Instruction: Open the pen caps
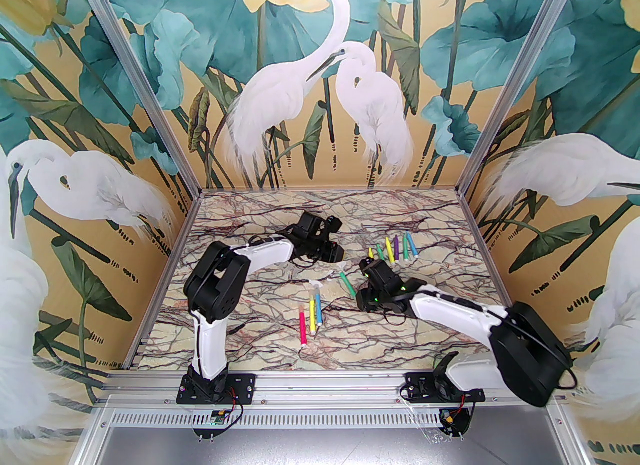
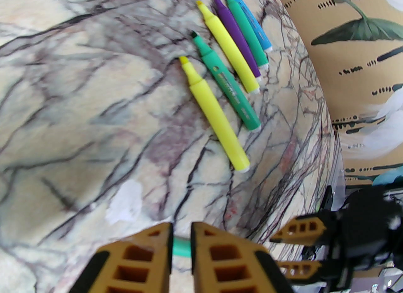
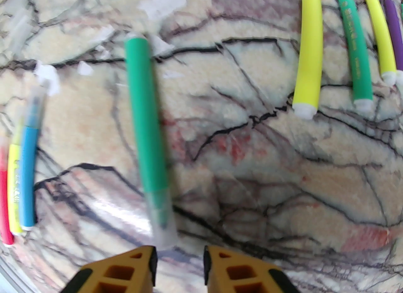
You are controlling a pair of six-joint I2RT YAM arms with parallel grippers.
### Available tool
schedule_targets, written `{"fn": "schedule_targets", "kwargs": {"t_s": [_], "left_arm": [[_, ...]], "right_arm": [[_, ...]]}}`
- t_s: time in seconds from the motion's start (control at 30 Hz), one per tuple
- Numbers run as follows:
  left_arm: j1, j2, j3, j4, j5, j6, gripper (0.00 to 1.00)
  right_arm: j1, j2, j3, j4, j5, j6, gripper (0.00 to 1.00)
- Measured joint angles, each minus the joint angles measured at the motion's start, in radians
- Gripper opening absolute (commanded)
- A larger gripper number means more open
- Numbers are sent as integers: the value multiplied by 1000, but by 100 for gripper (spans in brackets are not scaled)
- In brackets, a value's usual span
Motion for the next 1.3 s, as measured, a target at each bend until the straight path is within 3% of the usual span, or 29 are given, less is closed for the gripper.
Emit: {"fn": "schedule_targets", "kwargs": {"t_s": [0.2, 0.57, 1.07, 1.3], "left_arm": [[-29, 50, 43, -35, 11, 21, 16], [-41, 106, 60, -111, 14, 44, 15], [-55, 16, -107, -88, -23, 42, 13], [-85, -32, -187, -47, -25, 3, 13]], "right_arm": [[61, -13, -15, 87, -41, 42, 25], [66, 125, -64, 208, -44, 137, 21], [-36, 149, -61, 226, -31, 179, 19], [-67, 220, 8, 213, -37, 175, 13]]}}
